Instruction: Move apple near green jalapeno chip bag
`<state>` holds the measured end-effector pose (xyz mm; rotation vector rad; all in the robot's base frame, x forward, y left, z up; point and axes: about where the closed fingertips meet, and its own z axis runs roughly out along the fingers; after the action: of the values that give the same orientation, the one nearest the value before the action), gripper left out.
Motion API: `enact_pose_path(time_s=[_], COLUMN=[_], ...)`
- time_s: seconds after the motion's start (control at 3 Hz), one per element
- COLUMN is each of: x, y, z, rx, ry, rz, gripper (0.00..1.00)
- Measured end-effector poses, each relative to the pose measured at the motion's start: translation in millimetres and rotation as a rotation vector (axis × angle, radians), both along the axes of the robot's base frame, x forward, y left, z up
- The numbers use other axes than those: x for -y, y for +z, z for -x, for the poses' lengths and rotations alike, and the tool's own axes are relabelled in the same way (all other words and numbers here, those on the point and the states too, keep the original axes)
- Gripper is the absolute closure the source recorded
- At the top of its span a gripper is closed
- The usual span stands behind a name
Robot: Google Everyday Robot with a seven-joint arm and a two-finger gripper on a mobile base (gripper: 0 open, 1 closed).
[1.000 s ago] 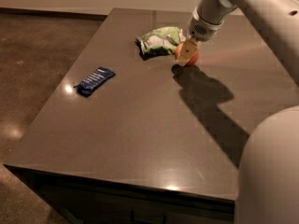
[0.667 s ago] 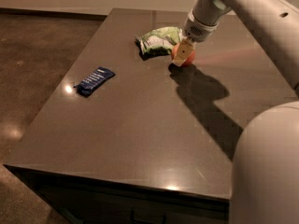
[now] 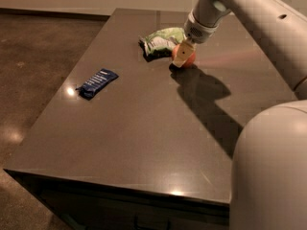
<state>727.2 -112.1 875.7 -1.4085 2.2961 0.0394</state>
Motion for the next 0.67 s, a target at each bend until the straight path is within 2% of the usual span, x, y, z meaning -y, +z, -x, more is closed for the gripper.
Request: enact_pose_path(time_s=[0.33, 0.67], x=[-4.0, -7.6], y=[-5.6, -12.2], z=[-0.8, 0.1], rx=[-0.008, -0.021], ry=[0.005, 0.016], rz=[-0.001, 0.002], gripper=[0.41, 0.09])
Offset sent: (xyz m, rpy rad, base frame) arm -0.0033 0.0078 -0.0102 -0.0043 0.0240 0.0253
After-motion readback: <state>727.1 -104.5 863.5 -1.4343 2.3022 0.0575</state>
